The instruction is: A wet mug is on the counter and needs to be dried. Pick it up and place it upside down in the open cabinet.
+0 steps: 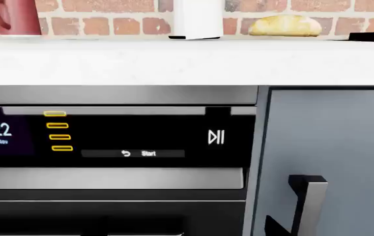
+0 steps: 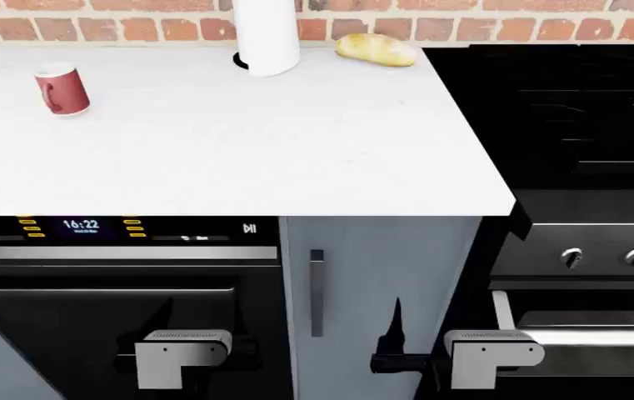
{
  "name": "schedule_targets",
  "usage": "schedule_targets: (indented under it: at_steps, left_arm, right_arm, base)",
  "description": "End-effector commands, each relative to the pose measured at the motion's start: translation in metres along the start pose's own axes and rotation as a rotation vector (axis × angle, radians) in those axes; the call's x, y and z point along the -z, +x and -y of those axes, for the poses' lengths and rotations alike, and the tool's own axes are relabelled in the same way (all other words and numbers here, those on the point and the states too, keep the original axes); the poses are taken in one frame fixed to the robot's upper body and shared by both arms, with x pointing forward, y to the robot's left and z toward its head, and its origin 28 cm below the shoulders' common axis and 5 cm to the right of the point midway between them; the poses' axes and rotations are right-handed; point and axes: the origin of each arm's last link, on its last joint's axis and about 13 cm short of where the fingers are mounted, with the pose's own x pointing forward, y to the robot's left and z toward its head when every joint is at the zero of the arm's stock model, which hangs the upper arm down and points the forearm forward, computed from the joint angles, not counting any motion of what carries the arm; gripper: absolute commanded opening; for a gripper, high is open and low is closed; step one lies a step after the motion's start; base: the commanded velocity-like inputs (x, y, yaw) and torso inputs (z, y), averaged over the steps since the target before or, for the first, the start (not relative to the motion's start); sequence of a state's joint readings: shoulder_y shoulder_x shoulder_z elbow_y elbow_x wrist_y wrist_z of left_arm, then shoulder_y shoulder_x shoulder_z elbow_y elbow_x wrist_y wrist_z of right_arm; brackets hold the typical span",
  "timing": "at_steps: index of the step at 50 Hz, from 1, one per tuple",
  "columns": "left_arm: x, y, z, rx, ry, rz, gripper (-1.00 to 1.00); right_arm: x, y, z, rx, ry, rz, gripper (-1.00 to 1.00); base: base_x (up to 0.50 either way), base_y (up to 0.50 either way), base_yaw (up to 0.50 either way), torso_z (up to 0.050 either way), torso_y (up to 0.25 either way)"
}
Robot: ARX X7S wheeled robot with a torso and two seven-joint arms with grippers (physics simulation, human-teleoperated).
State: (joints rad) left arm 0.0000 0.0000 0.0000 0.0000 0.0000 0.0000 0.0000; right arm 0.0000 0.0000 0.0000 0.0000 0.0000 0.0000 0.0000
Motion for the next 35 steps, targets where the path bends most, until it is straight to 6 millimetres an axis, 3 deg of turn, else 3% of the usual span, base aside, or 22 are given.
schedule_targets:
  at_steps: [1, 14, 35]
  left_arm:
    - [-0.002, 0.0, 0.0, 0.003, -0.01, -0.006, 1.0]
    - [-0.066, 0.002, 0.002, 0.049, -0.014, 0.143, 1.0]
    - [-0.145, 0.008, -0.01, 0.023, 0.034, 0.337, 1.0]
  right_arm:
    - [-0.002, 0.0, -0.001, 0.005, -0.009, 0.002, 1.0]
    - [-0.065, 0.002, 0.0, 0.005, -0.105, 0.156, 1.0]
    - [-0.133, 0.0, 0.006, 0.015, -0.143, 0.359, 1.0]
  base:
    - [0.0, 0.0, 0.0, 0.0, 0.0]
    - [0.0, 0.0, 0.0, 0.0, 0.0]
    - [0.0, 0.0, 0.0, 0.0, 0.0]
